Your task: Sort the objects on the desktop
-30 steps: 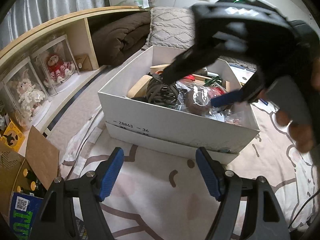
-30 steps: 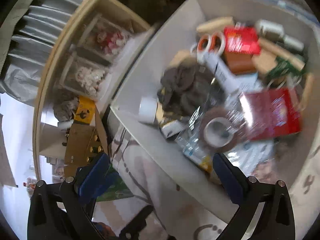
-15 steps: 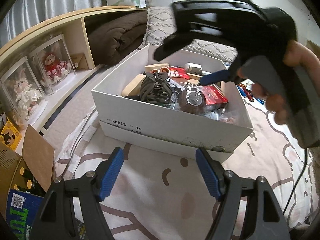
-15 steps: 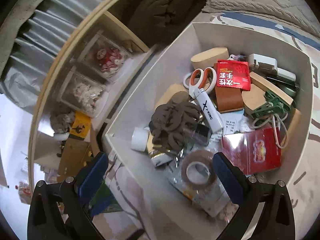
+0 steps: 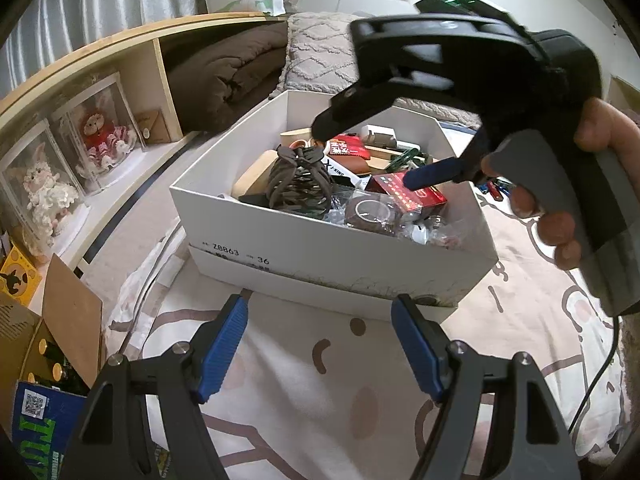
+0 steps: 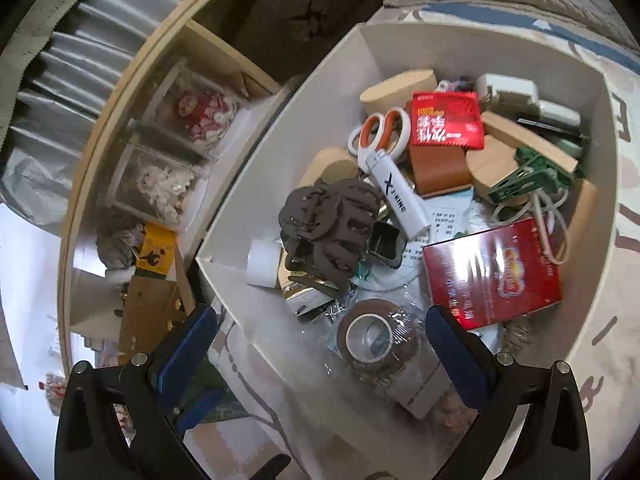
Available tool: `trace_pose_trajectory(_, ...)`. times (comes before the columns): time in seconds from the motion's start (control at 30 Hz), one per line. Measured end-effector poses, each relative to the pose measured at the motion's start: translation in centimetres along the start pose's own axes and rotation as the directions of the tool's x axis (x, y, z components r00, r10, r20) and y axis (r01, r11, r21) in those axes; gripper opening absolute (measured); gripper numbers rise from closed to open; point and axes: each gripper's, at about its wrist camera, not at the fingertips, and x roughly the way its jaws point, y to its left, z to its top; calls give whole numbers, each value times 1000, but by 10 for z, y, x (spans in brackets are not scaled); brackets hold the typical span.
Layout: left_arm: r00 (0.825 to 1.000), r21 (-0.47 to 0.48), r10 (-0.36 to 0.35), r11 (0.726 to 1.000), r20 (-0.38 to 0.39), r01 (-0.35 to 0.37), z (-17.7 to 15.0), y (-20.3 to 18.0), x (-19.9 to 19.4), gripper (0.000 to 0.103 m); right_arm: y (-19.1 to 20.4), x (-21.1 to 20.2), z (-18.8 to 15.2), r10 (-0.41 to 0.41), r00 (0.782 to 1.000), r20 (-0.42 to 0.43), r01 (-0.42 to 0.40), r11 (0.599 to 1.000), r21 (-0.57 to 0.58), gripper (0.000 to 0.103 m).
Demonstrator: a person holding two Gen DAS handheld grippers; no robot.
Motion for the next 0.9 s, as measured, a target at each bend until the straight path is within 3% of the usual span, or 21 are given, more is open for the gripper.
trace_pose_trajectory(0.27, 1000, -5, 3, 1000, 13, -3, 4, -4, -7, 75, 11, -36, -14, -49, 996, 74, 57, 994, -98, 103)
trace_pose_trajectory(0.37, 1000, -6, 6, 1000, 19, -6, 5, -6, -9, 84, 15, -50, -25, -83, 988, 132, 103, 982, -157, 103)
trace_pose_trajectory(0.53, 999, -3, 10, 1000, 35, -10, 7, -12, -15, 84, 14, -63, -41, -102, 978, 184, 140, 969, -203, 103)
trace_pose_trajectory(0.63, 999, -2, 10, 1000, 43, -9, 8, -15, -20, 85, 13, -72, -51, -123, 967, 222, 172, 961, -215, 103)
trace_pose_trajectory(0.9, 997, -12, -1, 1000, 72, 2, 11, -22, -30, 100, 5, -101, -82, -188, 922, 339, 280, 928, -246, 103)
